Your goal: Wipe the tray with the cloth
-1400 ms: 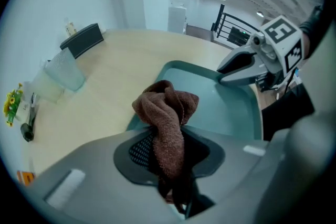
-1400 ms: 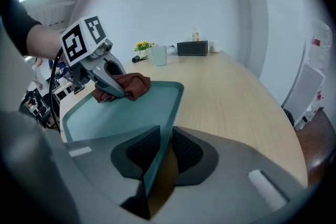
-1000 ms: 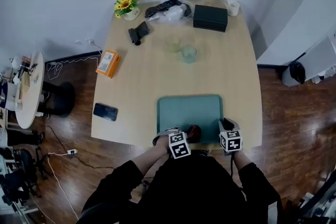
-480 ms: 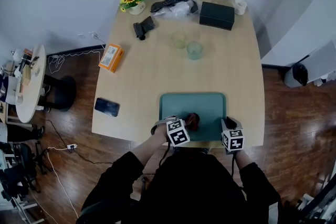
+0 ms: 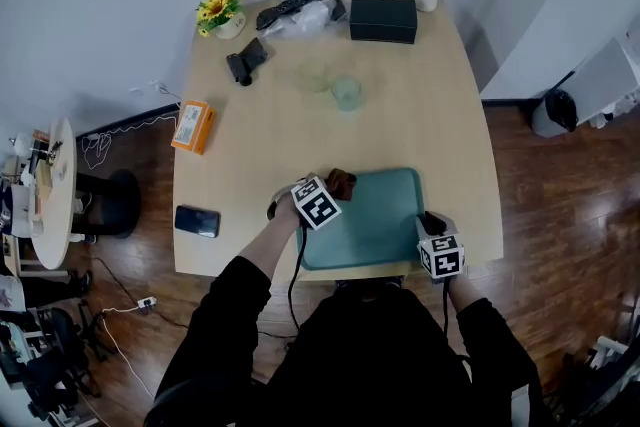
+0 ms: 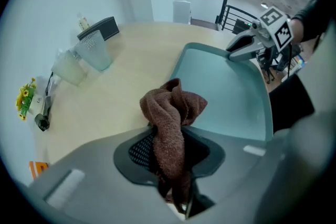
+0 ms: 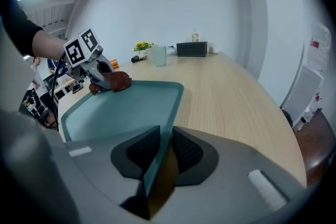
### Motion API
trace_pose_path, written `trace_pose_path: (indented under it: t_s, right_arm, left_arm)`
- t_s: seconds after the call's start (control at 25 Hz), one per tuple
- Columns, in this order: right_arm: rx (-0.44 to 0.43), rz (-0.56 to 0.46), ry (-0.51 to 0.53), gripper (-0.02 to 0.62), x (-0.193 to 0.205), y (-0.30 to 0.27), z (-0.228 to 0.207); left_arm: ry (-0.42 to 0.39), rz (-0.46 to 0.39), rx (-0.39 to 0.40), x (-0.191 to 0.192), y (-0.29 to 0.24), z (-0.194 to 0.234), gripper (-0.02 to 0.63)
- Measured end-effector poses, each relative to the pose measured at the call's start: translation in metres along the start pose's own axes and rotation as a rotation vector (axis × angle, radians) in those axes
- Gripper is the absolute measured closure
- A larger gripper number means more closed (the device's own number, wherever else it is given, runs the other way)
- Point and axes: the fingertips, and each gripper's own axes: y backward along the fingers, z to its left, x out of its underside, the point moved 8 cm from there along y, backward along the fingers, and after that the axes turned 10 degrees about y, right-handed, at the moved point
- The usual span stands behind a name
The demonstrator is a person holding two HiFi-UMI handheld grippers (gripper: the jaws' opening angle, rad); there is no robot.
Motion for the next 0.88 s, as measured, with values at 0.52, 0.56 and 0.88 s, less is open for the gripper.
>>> trace_pose_path:
  t_s: [0.52, 0.56, 0.88]
  right_arm:
    - [-0.011, 0.002, -0.016, 0.519, 0.002, 0.002, -0.008]
    - [-0.014, 0.003, -0.014, 0.518, 0.001, 0.002, -0.007]
    - [-0.020, 0.001, 0.007, 0.518, 0.000, 0.002, -0.003]
  left_arm:
    - [-0.117, 0.016, 0.110, 0.084, 0.023, -0.137, 0.526]
    - [-0.122, 0.011, 0.117, 0.088, 0.024, -0.145, 0.526]
    - [-0.081, -0.004, 0.063, 0.085, 0.021, -0.107, 0.526]
